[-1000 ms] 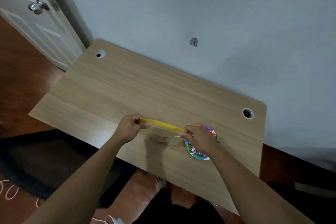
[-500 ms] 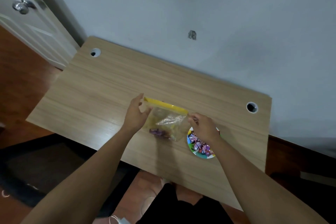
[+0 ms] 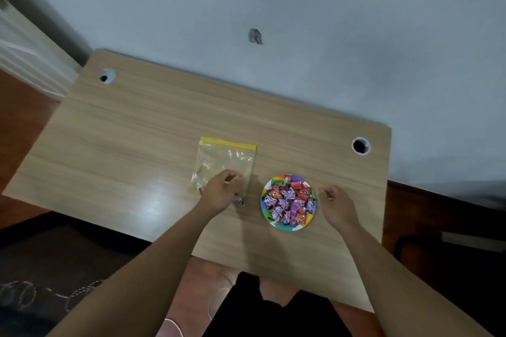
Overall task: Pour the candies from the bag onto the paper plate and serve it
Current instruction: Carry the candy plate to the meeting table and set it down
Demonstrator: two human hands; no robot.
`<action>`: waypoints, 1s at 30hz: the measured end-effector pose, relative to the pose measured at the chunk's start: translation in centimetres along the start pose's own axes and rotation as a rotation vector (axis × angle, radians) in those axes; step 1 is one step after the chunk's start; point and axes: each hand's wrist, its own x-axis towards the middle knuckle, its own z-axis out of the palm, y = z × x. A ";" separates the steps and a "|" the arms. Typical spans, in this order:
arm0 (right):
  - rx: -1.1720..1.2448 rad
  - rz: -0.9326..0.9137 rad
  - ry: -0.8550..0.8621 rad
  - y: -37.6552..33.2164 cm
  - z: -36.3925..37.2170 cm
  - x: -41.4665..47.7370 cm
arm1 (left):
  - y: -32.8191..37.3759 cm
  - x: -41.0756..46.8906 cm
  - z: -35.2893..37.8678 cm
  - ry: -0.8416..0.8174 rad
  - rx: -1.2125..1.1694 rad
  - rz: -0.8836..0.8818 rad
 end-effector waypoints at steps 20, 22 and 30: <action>0.172 0.141 -0.101 10.3 6.2 2.9 | -2.7 1.0 11.0 0.024 0.108 -0.182; 0.190 0.147 -0.094 9.3 5.2 1.8 | -2.1 0.4 11.0 0.018 0.117 -0.156; 0.386 0.163 0.002 7.0 0.9 -5.5 | 0.2 -3.2 10.0 -0.126 -0.153 -0.142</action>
